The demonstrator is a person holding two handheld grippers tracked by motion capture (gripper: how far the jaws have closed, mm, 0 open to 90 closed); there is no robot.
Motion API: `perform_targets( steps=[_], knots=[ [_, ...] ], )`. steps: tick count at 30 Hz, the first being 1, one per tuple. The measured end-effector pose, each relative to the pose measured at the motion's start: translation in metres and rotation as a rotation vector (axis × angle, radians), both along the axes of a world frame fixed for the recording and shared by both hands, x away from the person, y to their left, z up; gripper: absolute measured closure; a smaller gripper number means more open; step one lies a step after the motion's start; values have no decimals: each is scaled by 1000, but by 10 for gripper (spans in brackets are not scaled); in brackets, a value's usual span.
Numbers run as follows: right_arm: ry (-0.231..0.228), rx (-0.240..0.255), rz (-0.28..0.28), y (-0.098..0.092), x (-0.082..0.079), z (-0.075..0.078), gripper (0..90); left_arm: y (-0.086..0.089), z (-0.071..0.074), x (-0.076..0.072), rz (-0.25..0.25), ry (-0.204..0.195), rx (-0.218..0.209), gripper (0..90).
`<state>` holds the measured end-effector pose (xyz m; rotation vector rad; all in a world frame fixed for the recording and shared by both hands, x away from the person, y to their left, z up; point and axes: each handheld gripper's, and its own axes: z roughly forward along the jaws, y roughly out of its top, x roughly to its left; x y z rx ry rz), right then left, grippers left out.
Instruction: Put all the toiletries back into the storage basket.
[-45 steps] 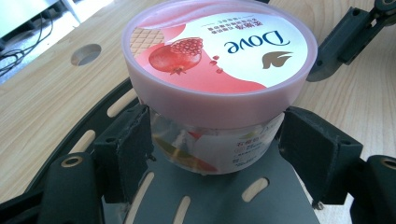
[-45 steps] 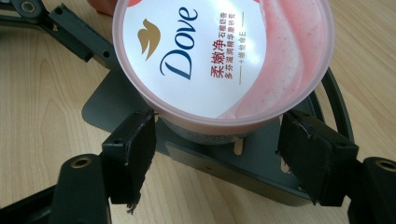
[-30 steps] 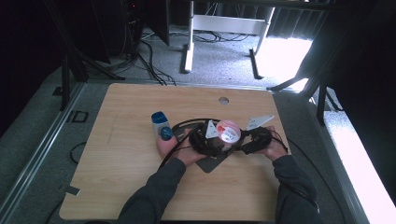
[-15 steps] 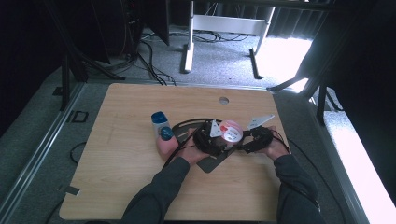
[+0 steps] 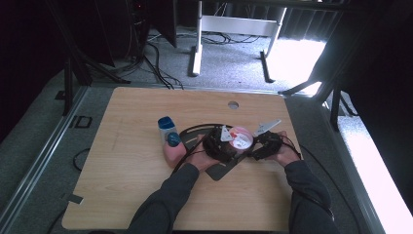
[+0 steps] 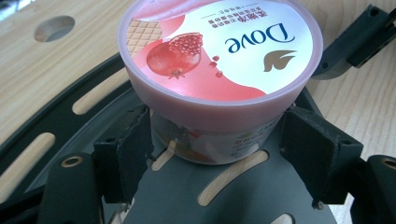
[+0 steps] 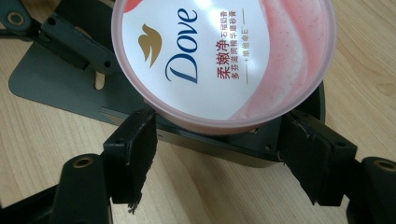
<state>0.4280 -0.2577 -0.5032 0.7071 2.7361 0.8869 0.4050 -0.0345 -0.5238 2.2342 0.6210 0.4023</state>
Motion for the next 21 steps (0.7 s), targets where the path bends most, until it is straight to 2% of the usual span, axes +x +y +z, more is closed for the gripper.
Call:
perform_targets(
  steps=[5, 12, 14, 18, 21],
  knots=[
    [2, -15, 1, 2, 1, 1, 286, 0, -1, 2, 1, 25, 7, 258],
    [21, -46, -11, 5, 1, 3, 288, 0, -1, 2, 2, 26, 22, 267],
    [10, -66, -5, 6, 1, 4, 303, 0, -2, 2, 1, 30, 20, 274],
    [8, -60, -8, 4, -1, 5, 311, 0, -2, 2, -1, 29, 23, 281],
    [-2, -17, -6, -3, -3, 11, 316, 0, -2, 3, 0, 30, 20, 282]
  ],
)
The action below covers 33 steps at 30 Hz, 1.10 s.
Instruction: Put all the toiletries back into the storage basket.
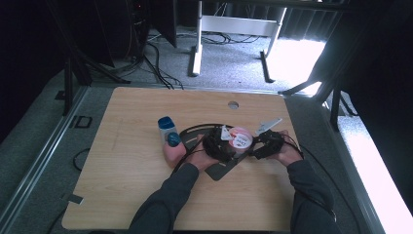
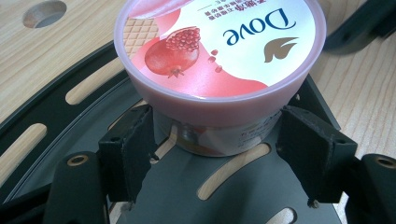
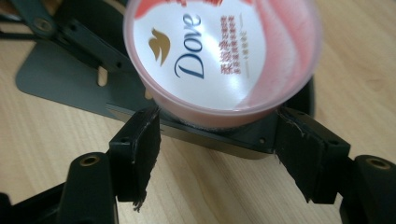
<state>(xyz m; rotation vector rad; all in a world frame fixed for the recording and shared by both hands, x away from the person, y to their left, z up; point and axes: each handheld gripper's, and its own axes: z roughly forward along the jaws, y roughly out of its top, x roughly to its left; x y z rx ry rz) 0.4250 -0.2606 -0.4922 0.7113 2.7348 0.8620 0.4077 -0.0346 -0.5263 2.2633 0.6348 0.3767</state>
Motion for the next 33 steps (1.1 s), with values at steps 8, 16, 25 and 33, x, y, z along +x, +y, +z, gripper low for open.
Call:
perform_targets(
  steps=[8, 16, 25, 33],
  knots=[
    [-6, 35, -41, -20, 0, 1, 427, 2, 1, 1, -4, 0, -4, 364],
    [7, 56, -91, -36, -3, -13, 550, -1, 0, -1, 4, -27, 18, 487],
    [21, 49, -111, -40, -4, -20, 522, -2, 0, -1, 5, -34, 37, 518],
    [39, 45, -102, -38, -11, -31, 480, 2, 1, -5, 12, -51, -4, 510]
  ],
)
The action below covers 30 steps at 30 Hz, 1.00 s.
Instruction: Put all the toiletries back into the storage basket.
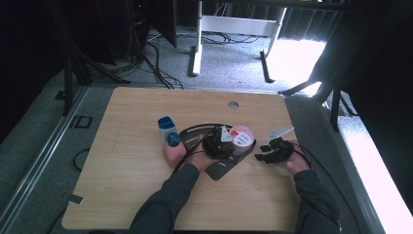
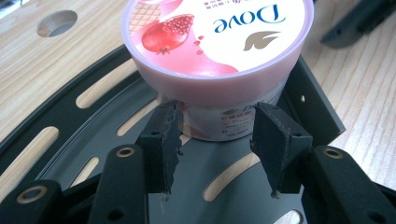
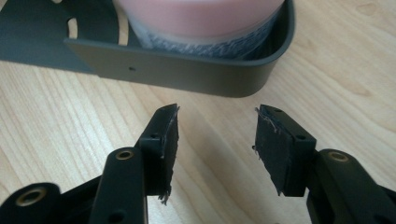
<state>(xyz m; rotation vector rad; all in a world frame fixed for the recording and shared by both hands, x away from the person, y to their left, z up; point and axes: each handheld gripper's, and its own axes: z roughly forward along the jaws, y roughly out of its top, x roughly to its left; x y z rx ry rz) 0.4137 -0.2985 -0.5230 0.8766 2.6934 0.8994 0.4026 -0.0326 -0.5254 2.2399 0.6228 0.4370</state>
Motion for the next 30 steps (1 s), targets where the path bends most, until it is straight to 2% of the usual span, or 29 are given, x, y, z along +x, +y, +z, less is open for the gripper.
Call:
perform_targets(
  steps=[4, 7, 10, 16, 18, 26, 30],
  knots=[
    [-14, 39, -12, -2, -9, -4, 457, 5, 2, -3, -13, 38, -39, 510],
    [-35, 66, -14, -3, -17, -5, 449, 9, 5, -6, -21, 47, -53, 511],
    [-51, 74, -22, -4, -26, -5, 447, 13, 9, -9, -27, 59, -65, 509],
    [-82, 73, -51, 1, -43, -10, 423, 17, 13, -16, -17, 70, -47, 532],
    [-92, 75, -60, 1, -48, -12, 418, 19, 15, -17, -16, 84, -64, 552],
    [-120, 72, -110, -5, -66, -23, 395, 23, 22, -31, -36, 72, -49, 564],
    [-134, 87, -129, -6, -70, -24, 387, 28, 26, -36, -46, 77, -60, 562]
  ],
)
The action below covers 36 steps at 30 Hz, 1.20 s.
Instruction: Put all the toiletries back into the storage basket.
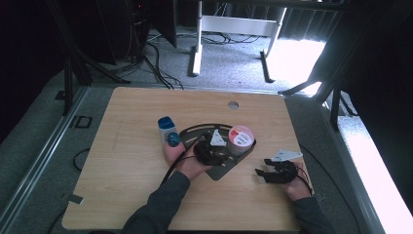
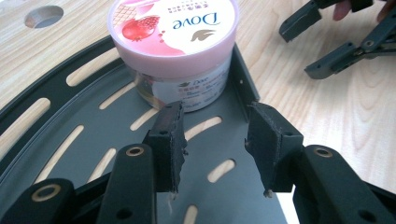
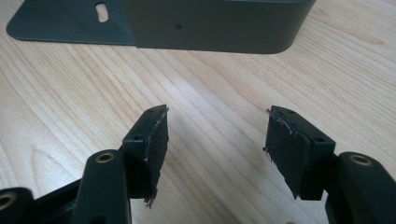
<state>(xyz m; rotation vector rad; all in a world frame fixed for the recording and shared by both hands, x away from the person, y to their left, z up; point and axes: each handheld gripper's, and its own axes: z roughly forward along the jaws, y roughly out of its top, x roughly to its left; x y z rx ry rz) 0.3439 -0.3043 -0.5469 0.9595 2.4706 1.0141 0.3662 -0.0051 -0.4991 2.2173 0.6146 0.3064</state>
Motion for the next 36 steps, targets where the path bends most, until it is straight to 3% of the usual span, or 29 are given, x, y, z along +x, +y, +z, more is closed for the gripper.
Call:
perform_targets(
  steps=[4, 7, 10, 15, 24, 36],
  knots=[
    [-7, 0, 2, 3, -2, -2, 382, 5, 4, -5, -15, 7, -5, 567],
    [-10, 14, 2, 5, -3, -3, 382, 9, 5, -8, -32, 26, -34, 571],
    [-15, 16, 12, 9, -5, -5, 382, 12, 7, -12, -40, 21, -25, 578],
    [-19, 7, 22, 15, -4, -7, 381, 18, 12, -17, -18, 0, -8, 578],
    [-16, 18, 23, 14, -5, -9, 375, 28, 16, -22, 3, 7, 9, 566],
    [-14, 48, 28, 12, -4, -12, 347, 39, 22, -32, 24, -13, -6, 566]
  ],
)
